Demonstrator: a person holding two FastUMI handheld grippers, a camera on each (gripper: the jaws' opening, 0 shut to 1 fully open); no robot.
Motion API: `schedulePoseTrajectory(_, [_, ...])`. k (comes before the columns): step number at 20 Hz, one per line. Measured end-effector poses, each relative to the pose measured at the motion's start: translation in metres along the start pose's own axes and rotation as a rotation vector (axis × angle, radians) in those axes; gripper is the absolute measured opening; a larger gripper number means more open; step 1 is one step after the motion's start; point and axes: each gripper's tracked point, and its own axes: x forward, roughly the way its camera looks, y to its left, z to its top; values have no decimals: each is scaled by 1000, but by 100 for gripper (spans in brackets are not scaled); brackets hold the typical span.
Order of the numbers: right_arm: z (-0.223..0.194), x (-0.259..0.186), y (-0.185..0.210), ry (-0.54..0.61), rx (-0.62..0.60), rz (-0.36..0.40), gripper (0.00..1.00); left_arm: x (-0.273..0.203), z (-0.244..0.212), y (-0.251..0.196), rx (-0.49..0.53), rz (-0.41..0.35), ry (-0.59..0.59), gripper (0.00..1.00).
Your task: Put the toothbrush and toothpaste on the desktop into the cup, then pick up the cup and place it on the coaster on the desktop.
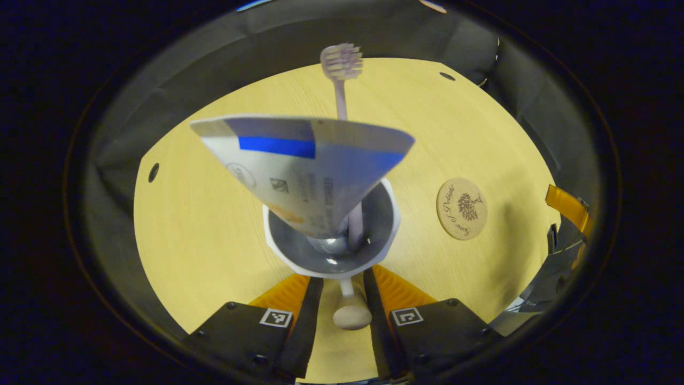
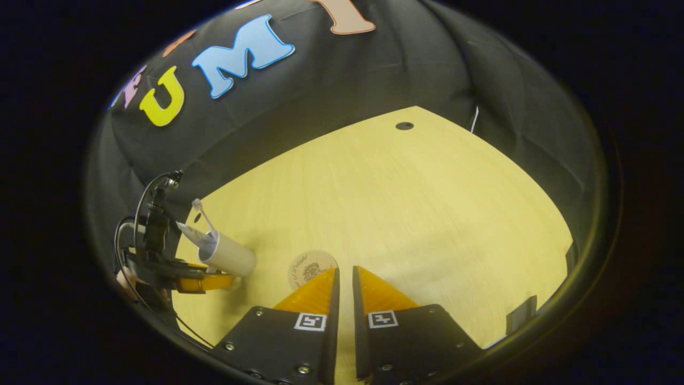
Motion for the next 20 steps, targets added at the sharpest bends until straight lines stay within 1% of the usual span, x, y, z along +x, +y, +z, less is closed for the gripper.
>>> schedulePoseTrajectory(1, [-1,1,-1,3,0,-1,14,-2,-6,0,-2,5,9,53])
schedulePoseTrajectory(2, [0,1,-1,6,0,0,14,0,-2,0,-1,-3,6,36])
schedulePoseTrajectory(5, [0,3,-2,9,0,0,14,-1,-3,-2,-4,-15,2,35])
schedulePoseTrajectory(6, [1,1,-2,8,1,-1,14,-2,-2,-2,-4,-20,-1,32])
schedulePoseTrajectory(11, [3,-1,-7,3,3,-5,14,-8,3,-8,-9,-50,-36,33])
schedulePoseTrajectory(15, [3,-4,-10,-1,3,-8,14,-14,13,-16,42,-58,-59,33])
schedulePoseTrajectory(20, [2,-11,-17,-11,10,-14,15,-19,28,-47,108,-84,-87,33])
